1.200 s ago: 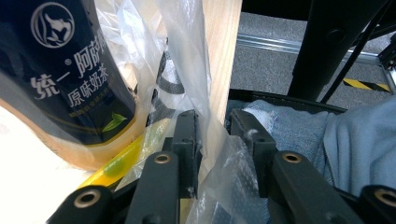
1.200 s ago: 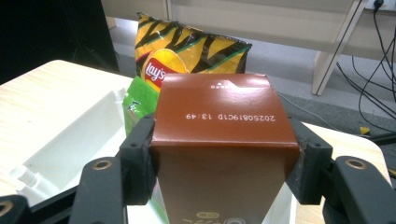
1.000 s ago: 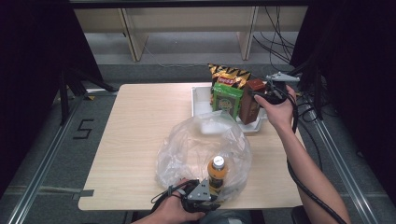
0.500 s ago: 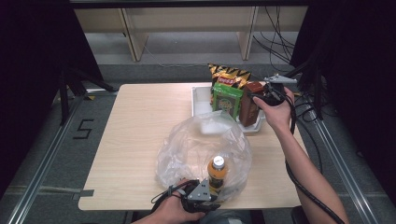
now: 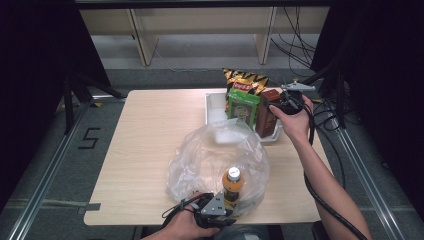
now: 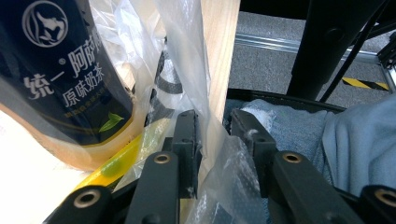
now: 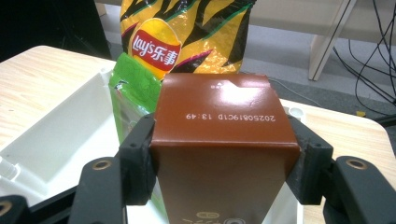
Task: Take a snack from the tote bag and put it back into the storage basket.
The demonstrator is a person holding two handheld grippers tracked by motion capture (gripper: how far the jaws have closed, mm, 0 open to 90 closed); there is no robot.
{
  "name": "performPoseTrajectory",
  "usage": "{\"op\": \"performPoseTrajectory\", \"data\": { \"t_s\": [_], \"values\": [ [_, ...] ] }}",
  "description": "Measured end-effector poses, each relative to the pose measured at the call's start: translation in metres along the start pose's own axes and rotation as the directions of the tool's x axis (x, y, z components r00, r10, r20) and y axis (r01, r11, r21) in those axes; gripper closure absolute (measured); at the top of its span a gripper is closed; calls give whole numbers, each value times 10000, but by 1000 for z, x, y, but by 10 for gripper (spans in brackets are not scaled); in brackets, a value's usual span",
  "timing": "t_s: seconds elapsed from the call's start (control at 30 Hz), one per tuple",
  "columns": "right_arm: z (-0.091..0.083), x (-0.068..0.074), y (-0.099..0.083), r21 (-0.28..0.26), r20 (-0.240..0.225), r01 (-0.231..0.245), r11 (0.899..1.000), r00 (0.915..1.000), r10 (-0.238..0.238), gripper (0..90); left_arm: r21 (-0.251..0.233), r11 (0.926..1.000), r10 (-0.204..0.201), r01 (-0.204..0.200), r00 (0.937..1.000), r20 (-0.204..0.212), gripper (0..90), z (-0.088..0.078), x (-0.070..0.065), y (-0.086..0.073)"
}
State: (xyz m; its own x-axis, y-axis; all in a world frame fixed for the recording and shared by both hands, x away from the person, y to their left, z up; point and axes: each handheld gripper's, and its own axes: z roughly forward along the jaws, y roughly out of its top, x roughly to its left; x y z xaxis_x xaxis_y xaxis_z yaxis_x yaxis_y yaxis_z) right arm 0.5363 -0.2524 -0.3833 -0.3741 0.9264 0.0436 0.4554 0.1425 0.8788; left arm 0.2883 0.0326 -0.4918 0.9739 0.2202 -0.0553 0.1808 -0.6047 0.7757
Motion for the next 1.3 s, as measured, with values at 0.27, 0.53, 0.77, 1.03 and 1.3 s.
{"op": "performPoseTrajectory", "data": {
  "t_s": [0.27,0.53,0.77,1.03,1.3],
  "values": [
    [1,-2,-1,-54,112,206,9998,9997,-205,384,-50,10000,-54,54,10000,4,709,1,-1,0],
    [1,0,-1,-18,85,-61,10000,9999,61,373,-19,10000,-46,46,10000,24,708,1,-1,-1],
    [-3,0,4,-300,81,-6,9996,10000,9,314,5,10000,-50,50,10000,74,706,2,-1,-1],
    [-18,4,14,-643,-29,103,9979,9999,-105,299,-47,10000,-50,50,10000,44,702,2,-2,0],
    [-49,9,20,-1298,-339,468,9904,9981,-516,363,-60,10000,6,-6,10000,5,693,2,-2,0]
  ]
}}
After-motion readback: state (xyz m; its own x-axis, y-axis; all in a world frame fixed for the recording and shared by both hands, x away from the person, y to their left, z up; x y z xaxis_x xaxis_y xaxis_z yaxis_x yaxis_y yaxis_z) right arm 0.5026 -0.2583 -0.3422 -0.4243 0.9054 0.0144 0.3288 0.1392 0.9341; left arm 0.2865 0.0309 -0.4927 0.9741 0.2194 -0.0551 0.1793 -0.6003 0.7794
